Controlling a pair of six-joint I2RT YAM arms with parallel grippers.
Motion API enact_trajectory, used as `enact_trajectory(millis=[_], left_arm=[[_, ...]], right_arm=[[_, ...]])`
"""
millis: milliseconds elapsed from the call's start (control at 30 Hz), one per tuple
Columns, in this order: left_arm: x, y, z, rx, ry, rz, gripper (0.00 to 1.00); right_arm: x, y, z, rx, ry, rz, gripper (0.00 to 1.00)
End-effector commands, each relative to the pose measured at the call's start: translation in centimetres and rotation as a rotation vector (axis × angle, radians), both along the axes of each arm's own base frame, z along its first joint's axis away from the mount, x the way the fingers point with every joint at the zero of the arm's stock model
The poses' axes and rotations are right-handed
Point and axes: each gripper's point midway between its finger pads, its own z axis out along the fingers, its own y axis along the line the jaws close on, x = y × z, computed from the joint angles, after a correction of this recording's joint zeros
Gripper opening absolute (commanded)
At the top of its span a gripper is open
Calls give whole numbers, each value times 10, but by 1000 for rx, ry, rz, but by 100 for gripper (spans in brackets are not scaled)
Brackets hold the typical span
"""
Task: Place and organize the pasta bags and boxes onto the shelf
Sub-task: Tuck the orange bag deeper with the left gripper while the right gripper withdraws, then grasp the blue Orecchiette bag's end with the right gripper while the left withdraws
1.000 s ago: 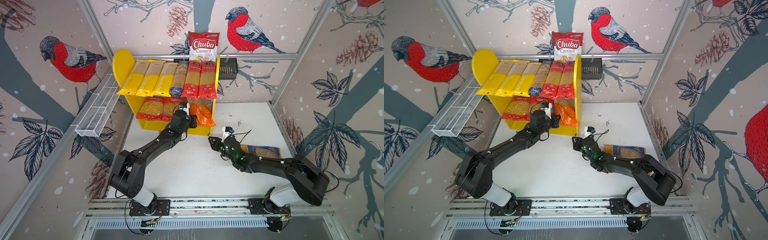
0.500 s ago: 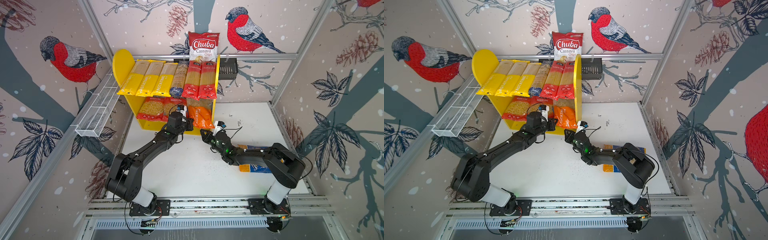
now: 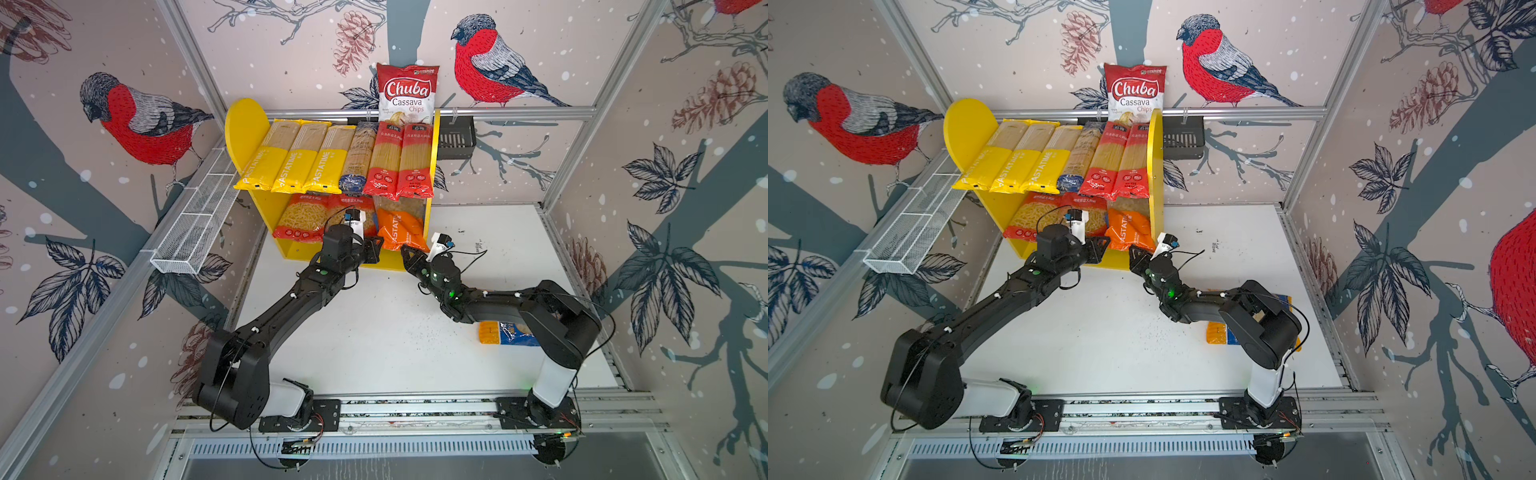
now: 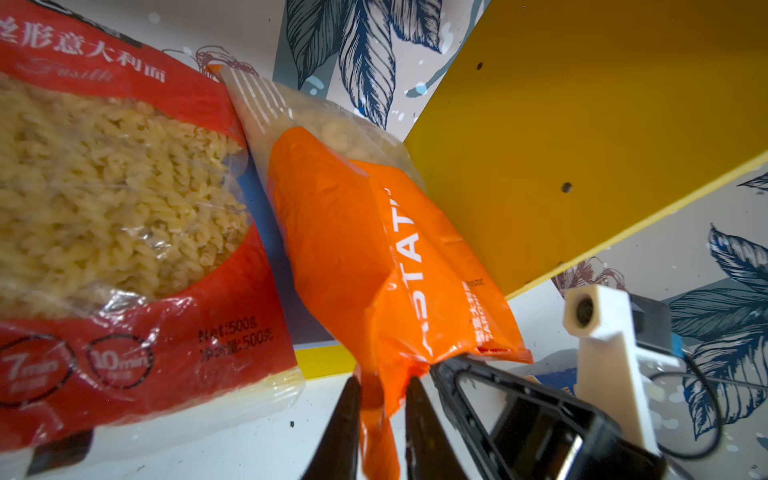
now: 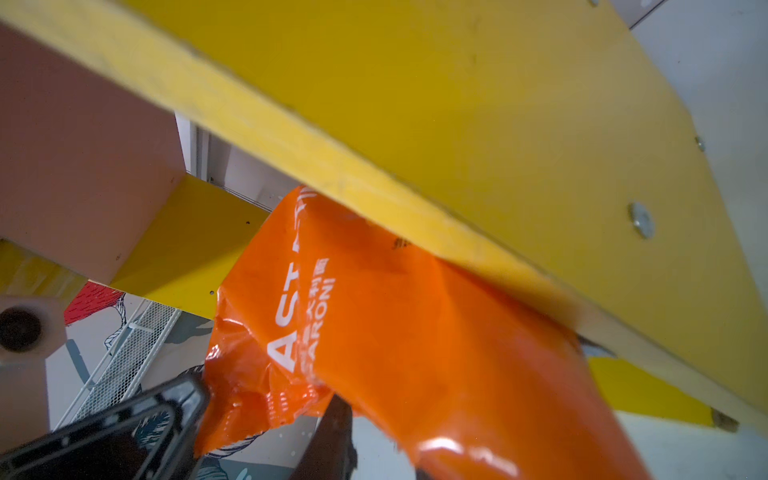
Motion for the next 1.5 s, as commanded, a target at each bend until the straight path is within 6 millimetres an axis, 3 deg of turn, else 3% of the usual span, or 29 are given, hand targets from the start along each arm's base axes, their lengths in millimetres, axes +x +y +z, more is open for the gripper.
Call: enact_trajectory(millis=[0,67,200,433,500,600,733,900,967,1000,1133,1200,1333,1467], left_arm=[[-2,5,-11,7,41,7,21],[-5,9,-17,22,65,17,22],[-12,19,-9,35,43,53,29],[-22,26,12,0,-17,84,41],[-23,19,17,-26,-41,71,43],[-24,-9,28,-48,-100,14,47],[-13,-39,39,-113,-140,-48,50],[13,-56,22,-104,-111,-50,51],[21,-57,-1,-75,-73,-36,53],[27,-60,3,-73,-75,-34,54],[30,-60,-40,9,41,-25,54],[28,-56,-43,19,50,-14,54],[23,-50,-10,2,-14,-3,54],[11,-45,22,-15,-67,-7,54]], right_arm=[[0,6,5,22,-24,23,27],[-3,9,-2,9,-4,48,27],[-13,5,-14,-25,33,80,33],[-46,-19,-24,-119,73,121,41],[-54,-30,-29,-165,87,120,42],[-64,-50,-38,-257,121,98,43],[-71,-80,-41,-394,157,56,44],[-72,-134,-52,-466,262,-16,46],[-74,-154,-53,-493,277,-55,46],[-75,-162,-55,-501,286,-72,46],[-81,-189,-58,-517,312,-120,46],[-84,-199,-59,-521,322,-136,46],[-87,-219,-64,-537,356,-174,48],[-91,-243,-78,-573,439,-228,56]])
